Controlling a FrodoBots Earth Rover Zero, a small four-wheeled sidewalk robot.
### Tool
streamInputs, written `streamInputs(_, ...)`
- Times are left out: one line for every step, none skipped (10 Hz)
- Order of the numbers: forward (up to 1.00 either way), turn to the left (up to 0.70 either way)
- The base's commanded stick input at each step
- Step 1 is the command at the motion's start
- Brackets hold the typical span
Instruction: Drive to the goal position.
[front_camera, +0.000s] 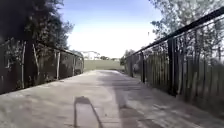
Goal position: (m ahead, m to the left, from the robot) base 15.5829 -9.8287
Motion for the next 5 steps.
streamInputs(1.0, 0.1)
streamInputs(1.0, 0.27)
streamInputs(1.0, 0.27)
streamInputs(1.0, 0.19)
streamInputs(1.0, 0.01)
